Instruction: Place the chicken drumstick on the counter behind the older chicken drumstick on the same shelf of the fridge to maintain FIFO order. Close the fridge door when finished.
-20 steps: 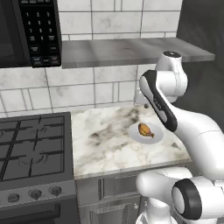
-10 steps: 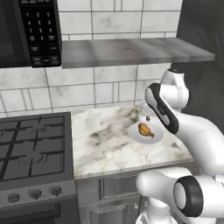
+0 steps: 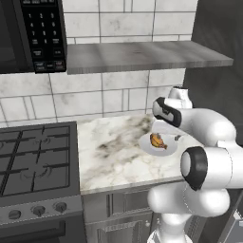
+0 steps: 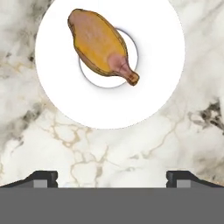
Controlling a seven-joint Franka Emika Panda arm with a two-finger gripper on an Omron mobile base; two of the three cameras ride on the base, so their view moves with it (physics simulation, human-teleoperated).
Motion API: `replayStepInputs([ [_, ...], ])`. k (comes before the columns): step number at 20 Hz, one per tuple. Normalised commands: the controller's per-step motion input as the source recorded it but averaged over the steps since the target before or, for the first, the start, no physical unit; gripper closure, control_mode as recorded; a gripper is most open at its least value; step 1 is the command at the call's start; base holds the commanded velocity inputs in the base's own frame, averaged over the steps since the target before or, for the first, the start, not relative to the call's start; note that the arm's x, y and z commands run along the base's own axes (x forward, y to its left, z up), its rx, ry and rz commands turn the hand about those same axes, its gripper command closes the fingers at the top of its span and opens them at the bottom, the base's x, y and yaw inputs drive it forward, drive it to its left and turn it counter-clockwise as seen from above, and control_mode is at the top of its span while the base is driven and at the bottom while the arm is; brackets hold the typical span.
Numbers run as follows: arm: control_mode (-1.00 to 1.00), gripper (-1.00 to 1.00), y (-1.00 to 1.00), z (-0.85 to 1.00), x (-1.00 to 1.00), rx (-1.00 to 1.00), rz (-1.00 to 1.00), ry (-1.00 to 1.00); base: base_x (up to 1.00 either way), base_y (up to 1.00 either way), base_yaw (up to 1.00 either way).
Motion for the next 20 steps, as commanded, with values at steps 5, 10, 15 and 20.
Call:
replayStepInputs([
  [5, -1.0, -1.0, 0.12, -0.28, 0.46, 0.0, 0.03, -0.01, 0.0, 0.0, 0.0],
  [10, -1.0, -1.0, 0.0, -0.21, -0.26, 0.0, 0.22, -0.23, 0.0, 0.0, 0.0],
  [15, -1.0, -1.0, 0.0, -0.36, -0.03, 0.0, 0.27, -0.1, 0.0, 0.0, 0.0],
  [20, -1.0, -1.0, 0.0, -0.33, 0.09, 0.0, 0.24, 0.0, 0.0, 0.0, 0.0],
])
